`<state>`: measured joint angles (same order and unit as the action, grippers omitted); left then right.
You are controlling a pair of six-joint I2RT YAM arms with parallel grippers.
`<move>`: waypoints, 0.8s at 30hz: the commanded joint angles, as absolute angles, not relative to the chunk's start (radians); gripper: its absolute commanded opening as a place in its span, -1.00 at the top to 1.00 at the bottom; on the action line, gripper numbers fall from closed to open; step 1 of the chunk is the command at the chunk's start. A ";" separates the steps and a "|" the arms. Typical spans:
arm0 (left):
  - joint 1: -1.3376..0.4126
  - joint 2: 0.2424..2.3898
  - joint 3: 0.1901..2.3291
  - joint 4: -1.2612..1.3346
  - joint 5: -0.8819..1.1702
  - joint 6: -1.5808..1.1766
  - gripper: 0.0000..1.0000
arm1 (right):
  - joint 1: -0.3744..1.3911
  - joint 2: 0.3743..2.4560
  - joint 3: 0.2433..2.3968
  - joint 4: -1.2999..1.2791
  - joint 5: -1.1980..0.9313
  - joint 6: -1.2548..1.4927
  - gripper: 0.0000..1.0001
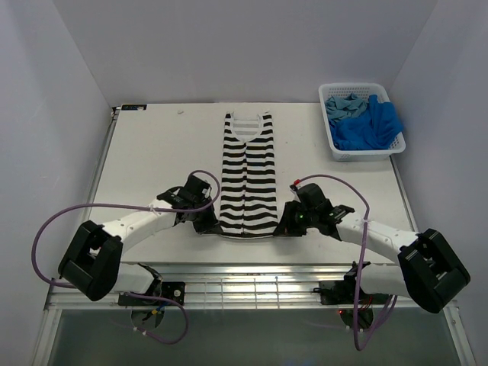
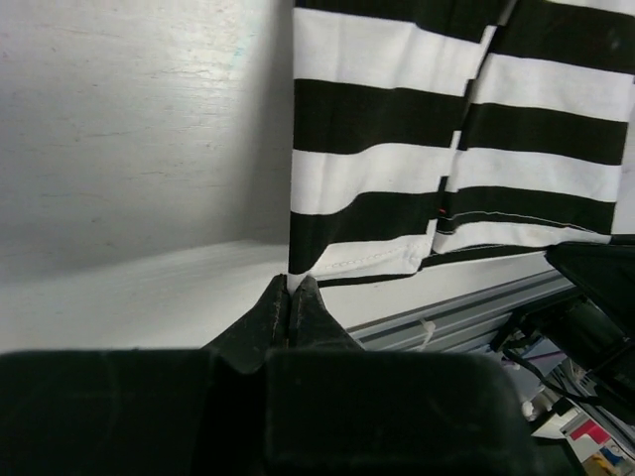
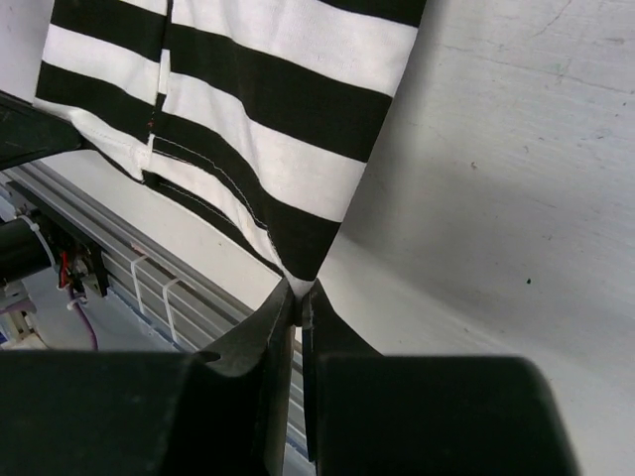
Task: Fold and stack the tank tops
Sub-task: Fold the tank top
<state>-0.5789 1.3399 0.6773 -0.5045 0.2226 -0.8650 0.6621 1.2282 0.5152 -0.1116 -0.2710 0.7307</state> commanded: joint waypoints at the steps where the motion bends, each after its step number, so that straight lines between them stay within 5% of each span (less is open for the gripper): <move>1: -0.581 1.334 0.753 -0.548 0.244 -0.873 1.00 | 0.664 1.207 0.561 -0.159 -0.264 0.736 0.85; 24: -0.447 1.657 1.337 -0.626 0.015 -0.813 1.00 | 0.523 1.494 1.135 -0.216 -0.115 0.526 0.85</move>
